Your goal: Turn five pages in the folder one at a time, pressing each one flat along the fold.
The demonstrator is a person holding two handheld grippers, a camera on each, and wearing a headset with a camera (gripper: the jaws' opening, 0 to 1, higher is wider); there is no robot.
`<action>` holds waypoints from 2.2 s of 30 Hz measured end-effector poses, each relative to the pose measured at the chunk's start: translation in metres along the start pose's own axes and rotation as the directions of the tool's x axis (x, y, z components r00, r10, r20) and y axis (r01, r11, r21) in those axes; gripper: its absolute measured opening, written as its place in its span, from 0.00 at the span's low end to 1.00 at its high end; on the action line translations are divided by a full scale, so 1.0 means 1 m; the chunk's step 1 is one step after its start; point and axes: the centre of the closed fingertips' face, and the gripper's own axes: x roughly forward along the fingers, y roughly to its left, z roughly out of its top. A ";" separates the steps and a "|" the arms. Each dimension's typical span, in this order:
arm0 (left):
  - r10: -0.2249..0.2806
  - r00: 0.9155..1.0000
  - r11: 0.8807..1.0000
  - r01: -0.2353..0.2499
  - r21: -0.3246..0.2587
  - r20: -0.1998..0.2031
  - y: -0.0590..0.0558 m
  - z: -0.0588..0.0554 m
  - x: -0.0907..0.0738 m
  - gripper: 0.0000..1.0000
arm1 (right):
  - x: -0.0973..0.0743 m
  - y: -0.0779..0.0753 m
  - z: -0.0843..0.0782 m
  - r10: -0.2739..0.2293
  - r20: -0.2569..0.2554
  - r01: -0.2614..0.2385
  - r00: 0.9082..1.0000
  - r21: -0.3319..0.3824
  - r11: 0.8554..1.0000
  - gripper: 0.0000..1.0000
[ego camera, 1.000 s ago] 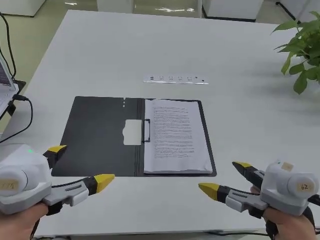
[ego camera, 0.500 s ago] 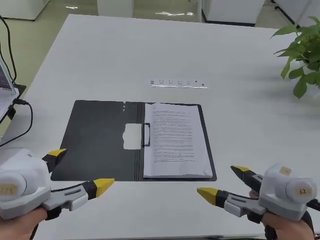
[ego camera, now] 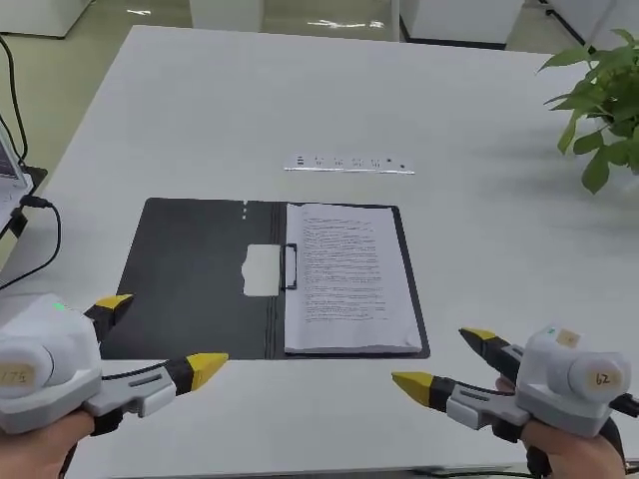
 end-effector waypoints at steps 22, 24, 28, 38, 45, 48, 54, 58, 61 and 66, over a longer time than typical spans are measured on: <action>-0.038 0.999 0.999 0.038 0.012 -0.003 -0.005 0.005 0.016 0.86 | -0.010 -0.009 -0.007 -0.036 -0.003 0.036 0.999 0.023 0.999 0.80; -0.043 0.999 0.999 0.043 0.014 -0.005 -0.006 0.005 0.017 0.86 | -0.010 -0.009 -0.007 -0.038 -0.002 0.038 0.999 0.027 0.999 0.79; -0.052 0.999 0.999 0.052 0.016 -0.011 -0.008 0.004 0.021 0.86 | -0.010 -0.010 -0.008 -0.042 -0.002 0.042 0.999 0.031 0.999 0.79; -0.106 0.994 0.993 0.107 0.040 -0.036 -0.022 0.006 0.039 0.84 | -0.011 -0.010 -0.015 -0.043 -0.008 0.043 0.999 0.048 0.998 0.79; -0.162 0.985 0.984 0.165 0.069 -0.051 -0.043 0.011 0.057 0.84 | -0.015 -0.012 -0.017 -0.050 -0.003 0.050 0.999 0.062 0.997 0.79; -0.183 0.981 0.979 0.187 0.080 -0.057 -0.051 0.013 0.064 0.84 | -0.016 -0.014 -0.019 -0.051 -0.005 0.051 0.999 0.067 0.996 0.79; -0.212 0.975 0.971 0.218 0.100 -0.065 -0.061 0.019 0.077 0.83 | -0.017 -0.017 -0.021 -0.052 -0.007 0.053 0.999 0.078 0.996 0.79; -0.232 0.970 0.965 0.238 0.111 -0.070 -0.068 0.024 0.087 0.82 | -0.017 -0.019 -0.021 -0.053 -0.010 0.053 0.999 0.083 0.995 0.79; -0.247 0.966 0.960 0.254 0.120 -0.072 -0.072 0.028 0.096 0.82 | -0.018 -0.021 -0.021 -0.052 -0.010 0.053 0.999 0.085 0.995 0.78; -0.272 0.960 0.951 0.279 0.134 -0.072 -0.080 0.036 0.113 0.81 | -0.017 -0.023 -0.023 -0.045 -0.021 0.047 0.999 0.081 0.996 0.78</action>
